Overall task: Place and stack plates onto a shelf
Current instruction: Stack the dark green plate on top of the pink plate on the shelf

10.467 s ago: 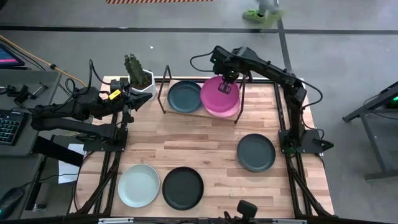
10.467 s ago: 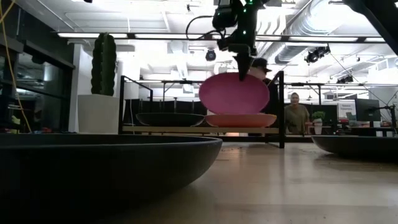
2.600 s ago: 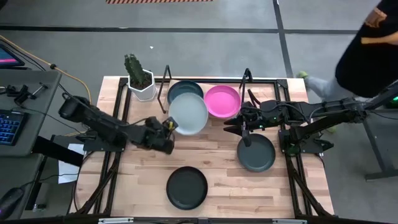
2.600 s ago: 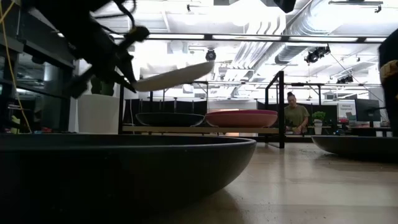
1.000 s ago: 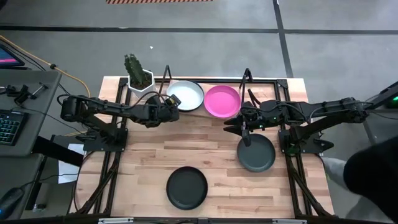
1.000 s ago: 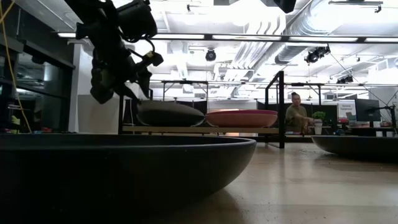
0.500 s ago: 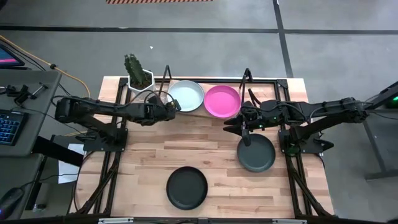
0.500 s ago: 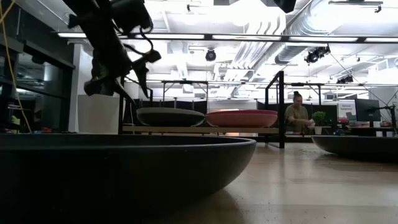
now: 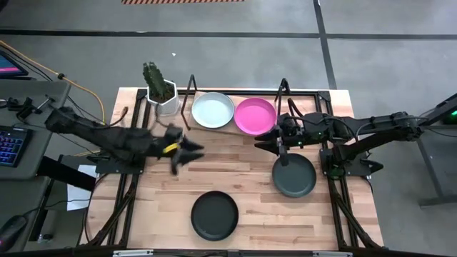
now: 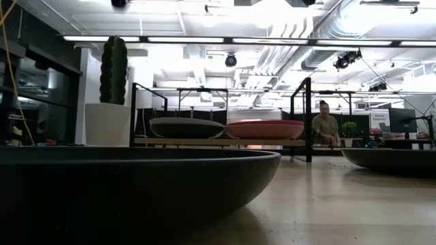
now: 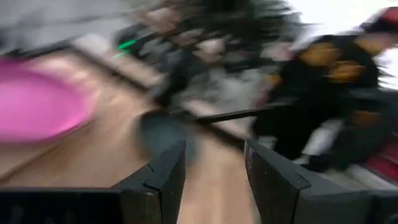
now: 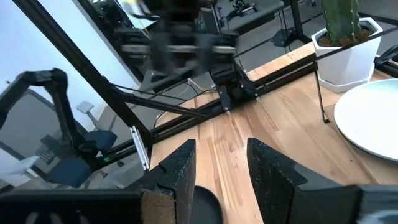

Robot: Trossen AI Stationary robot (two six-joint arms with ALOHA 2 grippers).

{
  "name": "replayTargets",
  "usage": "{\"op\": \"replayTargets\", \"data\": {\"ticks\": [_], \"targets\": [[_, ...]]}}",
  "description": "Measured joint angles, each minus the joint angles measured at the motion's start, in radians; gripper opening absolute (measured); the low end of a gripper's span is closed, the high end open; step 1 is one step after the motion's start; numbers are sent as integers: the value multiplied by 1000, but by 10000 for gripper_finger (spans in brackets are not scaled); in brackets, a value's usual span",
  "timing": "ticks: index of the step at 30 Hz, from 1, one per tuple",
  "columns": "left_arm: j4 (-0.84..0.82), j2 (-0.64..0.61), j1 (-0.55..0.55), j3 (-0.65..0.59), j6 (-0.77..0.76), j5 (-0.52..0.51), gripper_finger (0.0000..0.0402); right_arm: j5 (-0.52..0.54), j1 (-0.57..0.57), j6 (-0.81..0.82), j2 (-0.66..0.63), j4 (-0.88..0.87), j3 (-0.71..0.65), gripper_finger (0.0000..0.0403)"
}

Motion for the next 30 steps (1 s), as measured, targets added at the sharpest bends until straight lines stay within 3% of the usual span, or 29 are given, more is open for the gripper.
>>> {"op": "replayTargets", "data": {"ticks": [5,10,13,18,24,30], "targets": [[79,-47,-151,0,179,-87,152,-1,0,12,0,25,0,126],[82,-84,-185,0,268,-184,152,-103,-6,182,0,-7,0,126],[85,-104,-180,0,306,-200,152,-206,22,301,10,-171,0,126],[80,-130,-175,0,315,-201,152,-267,190,495,96,-521,-6,126],[81,-135,-175,0,316,-225,152,-229,370,716,257,-644,-9,126],[81,-135,-175,0,316,-226,152,-150,400,811,423,-639,-9,126]]}}
